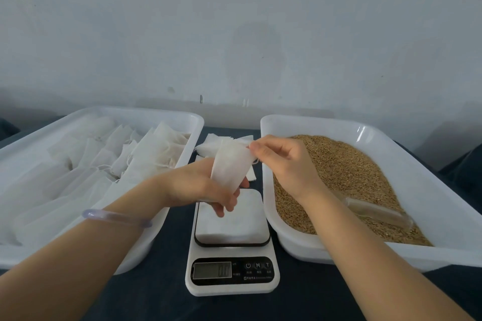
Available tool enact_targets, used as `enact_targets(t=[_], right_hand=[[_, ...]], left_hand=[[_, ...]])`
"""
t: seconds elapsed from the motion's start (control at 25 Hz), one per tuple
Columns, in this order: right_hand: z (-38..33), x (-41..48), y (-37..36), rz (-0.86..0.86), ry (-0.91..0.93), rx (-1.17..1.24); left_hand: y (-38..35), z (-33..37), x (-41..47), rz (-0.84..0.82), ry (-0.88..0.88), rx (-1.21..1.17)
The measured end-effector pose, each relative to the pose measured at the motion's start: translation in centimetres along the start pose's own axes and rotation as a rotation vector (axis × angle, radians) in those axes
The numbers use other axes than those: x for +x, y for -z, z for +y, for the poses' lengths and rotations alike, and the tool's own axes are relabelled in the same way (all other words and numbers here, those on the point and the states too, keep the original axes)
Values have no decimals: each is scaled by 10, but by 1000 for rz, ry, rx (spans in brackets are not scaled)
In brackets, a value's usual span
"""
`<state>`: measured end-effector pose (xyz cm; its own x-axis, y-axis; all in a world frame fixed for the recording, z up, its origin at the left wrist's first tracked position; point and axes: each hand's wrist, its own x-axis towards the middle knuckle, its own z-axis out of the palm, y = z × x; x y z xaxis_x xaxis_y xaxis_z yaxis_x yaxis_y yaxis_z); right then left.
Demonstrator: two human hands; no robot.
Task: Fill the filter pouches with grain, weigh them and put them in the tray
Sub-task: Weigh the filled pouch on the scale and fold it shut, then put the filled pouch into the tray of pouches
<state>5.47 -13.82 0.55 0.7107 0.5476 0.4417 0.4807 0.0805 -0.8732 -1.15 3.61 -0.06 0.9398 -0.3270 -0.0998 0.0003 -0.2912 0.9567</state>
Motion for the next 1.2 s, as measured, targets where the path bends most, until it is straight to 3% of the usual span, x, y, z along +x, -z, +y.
enact_targets(t=[0.16, 0.32, 0.4, 0.48, 0.8, 1.0, 1.2], right_hand=[[-1, -5, 42, -79, -164, -223], [15, -18, 128, -133, -451, -868], [21, -32, 160, -268, -647, -967], [29, -46, 172, -408, -727, -1008], [49, -54, 169, -282, -558, -1038], [46, -50, 167, -194, -398, -1315], [49, -42, 146, -360, -317, -1332]], left_hand=[[1, 0, 1, 34, 42, 4], [2, -2, 4, 80, 118, -42], [3, -1, 5, 101, 148, -129], [4, 0, 5, 95, 168, -246], [4, -4, 2, 128, 174, -298], [3, -2, 3, 145, 156, -275], [3, -2, 3, 139, 166, -237]])
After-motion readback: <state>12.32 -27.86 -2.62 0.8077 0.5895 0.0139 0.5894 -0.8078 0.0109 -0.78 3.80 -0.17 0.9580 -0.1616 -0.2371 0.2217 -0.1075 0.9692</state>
